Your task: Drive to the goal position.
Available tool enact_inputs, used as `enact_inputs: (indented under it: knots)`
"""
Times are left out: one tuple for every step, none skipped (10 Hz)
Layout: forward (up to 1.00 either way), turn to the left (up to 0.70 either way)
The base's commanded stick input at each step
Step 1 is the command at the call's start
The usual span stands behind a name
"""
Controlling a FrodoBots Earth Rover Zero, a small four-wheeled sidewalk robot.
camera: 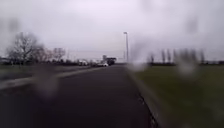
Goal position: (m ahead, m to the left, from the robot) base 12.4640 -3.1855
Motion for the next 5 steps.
enact_inputs:
  knots:
    - [1.00, 0.00]
    - [1.00, 0.00]
    - [1.00, 0.00]
    - [1.00, 0.00]
    - [1.00, 0.00]
